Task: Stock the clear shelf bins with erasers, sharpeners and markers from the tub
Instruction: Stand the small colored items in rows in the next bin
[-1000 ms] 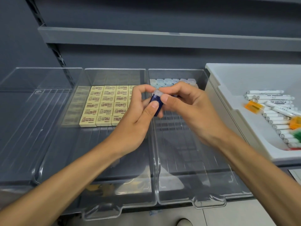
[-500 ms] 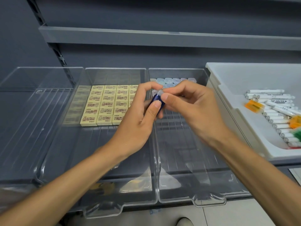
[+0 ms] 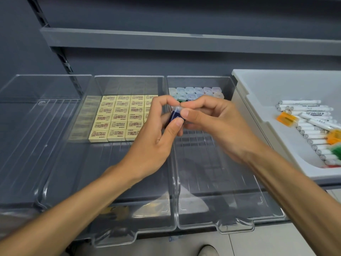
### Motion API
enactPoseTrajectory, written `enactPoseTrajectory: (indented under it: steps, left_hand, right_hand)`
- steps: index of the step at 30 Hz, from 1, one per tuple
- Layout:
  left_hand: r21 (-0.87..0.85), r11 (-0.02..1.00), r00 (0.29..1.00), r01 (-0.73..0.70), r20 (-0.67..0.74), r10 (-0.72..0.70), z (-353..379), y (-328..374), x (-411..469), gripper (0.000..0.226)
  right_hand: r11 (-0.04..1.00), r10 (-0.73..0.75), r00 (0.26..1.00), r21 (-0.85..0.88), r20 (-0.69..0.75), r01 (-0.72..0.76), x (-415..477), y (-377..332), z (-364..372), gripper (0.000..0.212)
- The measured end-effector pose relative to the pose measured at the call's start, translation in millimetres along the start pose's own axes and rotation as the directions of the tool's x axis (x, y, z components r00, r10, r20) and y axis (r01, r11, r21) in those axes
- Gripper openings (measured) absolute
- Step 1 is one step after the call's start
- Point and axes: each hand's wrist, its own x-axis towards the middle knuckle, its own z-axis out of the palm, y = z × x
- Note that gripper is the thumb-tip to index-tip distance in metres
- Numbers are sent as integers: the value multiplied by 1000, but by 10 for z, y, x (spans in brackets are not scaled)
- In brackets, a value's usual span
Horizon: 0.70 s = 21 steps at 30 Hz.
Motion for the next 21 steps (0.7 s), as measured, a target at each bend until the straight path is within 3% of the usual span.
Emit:
enactPoseTrajectory:
  steps: [6, 14, 18, 21]
  left_hand:
    - [-50, 998, 997, 47, -63, -51, 33, 118, 16, 34]
    - [79, 991, 992, 112, -69, -107, 23, 216, 91, 49]
    - [212, 965, 988, 153, -39, -148, 39, 157, 153, 57]
    - [352, 919, 983, 179, -95, -155, -1, 25, 188, 49]
  right_hand:
    - [997, -46, 996, 57, -76, 51, 24, -22, 32, 17]
    - [996, -53, 998, -69, -17, 52, 82, -125, -17, 21]
    - [992, -56, 986, -122, -160, 36, 123, -114, -120, 17]
    - [994, -7, 959, -103, -283, -23, 196, -29, -191, 17]
